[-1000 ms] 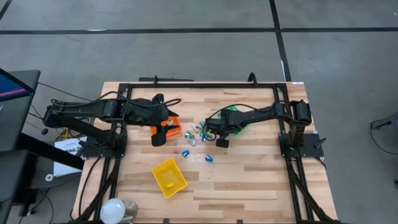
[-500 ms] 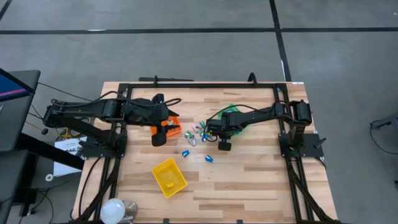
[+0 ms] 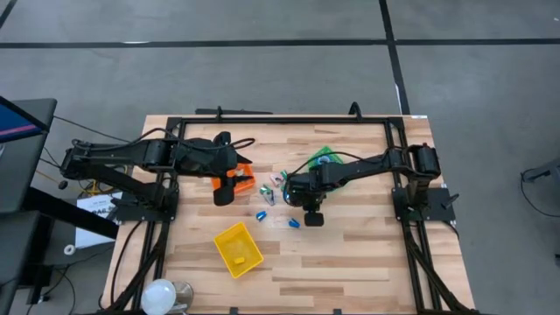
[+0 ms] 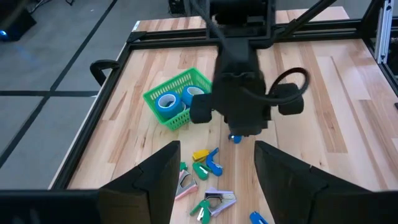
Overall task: Pick and place Stapler, Stapler remover, tape
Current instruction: Put the blue stapler into the yellow basket
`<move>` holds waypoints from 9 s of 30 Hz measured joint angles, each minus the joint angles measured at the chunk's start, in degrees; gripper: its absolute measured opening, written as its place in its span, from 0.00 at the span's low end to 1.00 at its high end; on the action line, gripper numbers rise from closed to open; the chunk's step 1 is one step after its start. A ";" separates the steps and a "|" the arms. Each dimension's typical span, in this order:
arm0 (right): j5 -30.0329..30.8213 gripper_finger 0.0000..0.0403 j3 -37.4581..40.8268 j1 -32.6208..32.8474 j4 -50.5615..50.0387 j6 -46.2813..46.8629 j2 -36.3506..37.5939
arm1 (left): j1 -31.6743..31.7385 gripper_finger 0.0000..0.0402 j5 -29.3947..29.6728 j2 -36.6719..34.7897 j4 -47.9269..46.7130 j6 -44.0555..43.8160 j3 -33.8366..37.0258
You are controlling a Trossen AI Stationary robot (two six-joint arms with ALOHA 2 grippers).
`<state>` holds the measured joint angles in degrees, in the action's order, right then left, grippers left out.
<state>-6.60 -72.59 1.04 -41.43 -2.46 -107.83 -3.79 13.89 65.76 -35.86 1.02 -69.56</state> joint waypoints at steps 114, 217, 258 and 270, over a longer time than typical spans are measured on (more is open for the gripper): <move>8.56 0.14 0.34 -1.99 13.30 9.60 25.50 | 0.01 0.49 -2.04 -0.02 10.26 -0.02 -0.04; 0.67 0.12 0.43 -1.45 55.16 3.98 31.04 | 1.33 0.19 -5.90 7.52 46.38 -5.57 0.00; 0.58 0.54 0.36 -1.60 55.52 6.51 31.96 | 1.24 0.12 -7.89 7.48 46.34 -3.85 -0.04; 0.62 0.54 0.43 -3.36 51.61 6.58 37.69 | 1.09 0.12 -9.00 5.01 43.00 -3.85 -0.11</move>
<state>-5.98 -72.16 -2.32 10.19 4.12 -70.14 -2.70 4.89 70.77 7.15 -2.84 -69.67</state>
